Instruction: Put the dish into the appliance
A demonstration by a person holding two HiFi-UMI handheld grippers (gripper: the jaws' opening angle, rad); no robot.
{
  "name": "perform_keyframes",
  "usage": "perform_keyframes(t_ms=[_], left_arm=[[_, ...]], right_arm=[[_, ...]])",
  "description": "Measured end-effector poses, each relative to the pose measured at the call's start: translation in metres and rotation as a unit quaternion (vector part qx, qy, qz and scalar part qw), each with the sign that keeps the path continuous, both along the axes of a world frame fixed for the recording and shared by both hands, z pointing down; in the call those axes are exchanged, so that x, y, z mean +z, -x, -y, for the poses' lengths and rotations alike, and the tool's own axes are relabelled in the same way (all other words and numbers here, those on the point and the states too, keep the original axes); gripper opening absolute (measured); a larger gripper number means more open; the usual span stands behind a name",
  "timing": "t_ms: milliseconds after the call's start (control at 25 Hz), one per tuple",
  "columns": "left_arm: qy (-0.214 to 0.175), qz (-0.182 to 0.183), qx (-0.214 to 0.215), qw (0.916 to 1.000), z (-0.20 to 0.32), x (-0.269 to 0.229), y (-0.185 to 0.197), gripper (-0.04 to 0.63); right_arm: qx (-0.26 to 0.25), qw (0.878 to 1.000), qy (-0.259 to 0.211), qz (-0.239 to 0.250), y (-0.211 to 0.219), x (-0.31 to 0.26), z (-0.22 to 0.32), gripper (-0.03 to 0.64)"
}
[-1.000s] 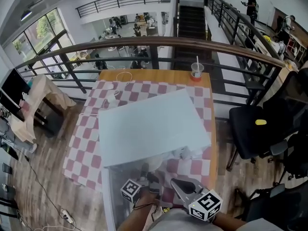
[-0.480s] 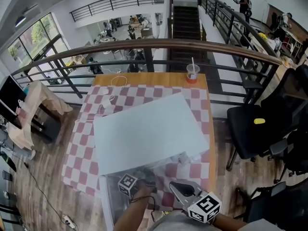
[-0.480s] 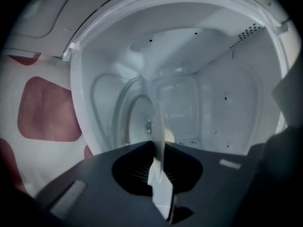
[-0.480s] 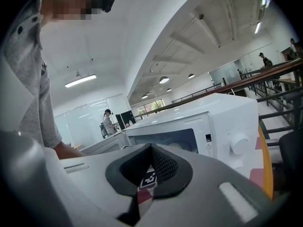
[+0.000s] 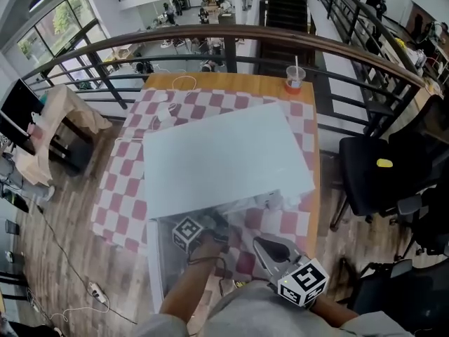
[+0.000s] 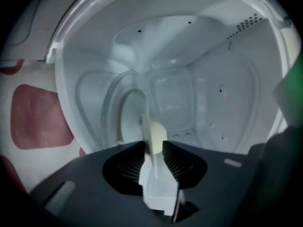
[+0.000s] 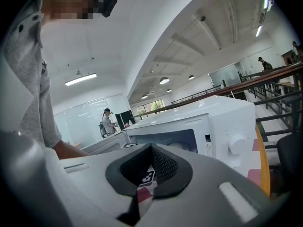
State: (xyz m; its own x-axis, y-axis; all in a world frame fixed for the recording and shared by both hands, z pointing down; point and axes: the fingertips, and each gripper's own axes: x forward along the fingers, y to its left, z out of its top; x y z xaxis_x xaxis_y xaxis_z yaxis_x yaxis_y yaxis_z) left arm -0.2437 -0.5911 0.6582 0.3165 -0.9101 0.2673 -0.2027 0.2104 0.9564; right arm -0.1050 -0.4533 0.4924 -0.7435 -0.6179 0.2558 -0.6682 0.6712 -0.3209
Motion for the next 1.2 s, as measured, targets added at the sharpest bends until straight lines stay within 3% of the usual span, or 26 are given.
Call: perform_keyframes(t_ms=[80, 160, 280, 480, 760, 960, 1200], left_arm=[[-0.013, 0.026, 0.041, 0.9987, 0.0, -0.007, -0.007, 0.185], [-0.016, 0.067, 0.09, 0.9935, -0.003, -0.011, -0.015, 0.223], [-0.012, 0.145, 0.154, 0.9774, -0.011, -0.011, -0.018, 0.274], [0.019, 0.273, 0.242, 0.9309, -0.024, -0.004, -0.018, 0.302], [0.073, 0.386, 0.311, 0.8655, -0.04, 0.006, -0.023, 0.347], [0.104, 0.403, 0.334, 0.8459, -0.057, 0.017, -0.024, 0.373], [0.113, 0.404, 0.331, 0.8451, -0.077, 0.024, -0.021, 0.382]], right_arm=[[-0.001, 1.0, -0.002, -0.003, 0.0, -0.001, -0.002, -0.002], [-0.003, 1.0, -0.005, -0.005, 0.0, -0.002, -0.005, -0.002], [-0.005, 1.0, -0.01, -0.008, 0.001, -0.004, -0.01, -0.002], [-0.011, 1.0, -0.017, -0.009, 0.004, -0.006, -0.017, 0.0], [-0.019, 0.999, -0.023, -0.015, 0.008, -0.008, -0.034, -0.002], [-0.02, 0.999, -0.026, -0.017, 0.01, -0.01, -0.049, -0.002], [-0.018, 0.999, -0.03, -0.018, 0.01, -0.013, -0.065, -0.002]])
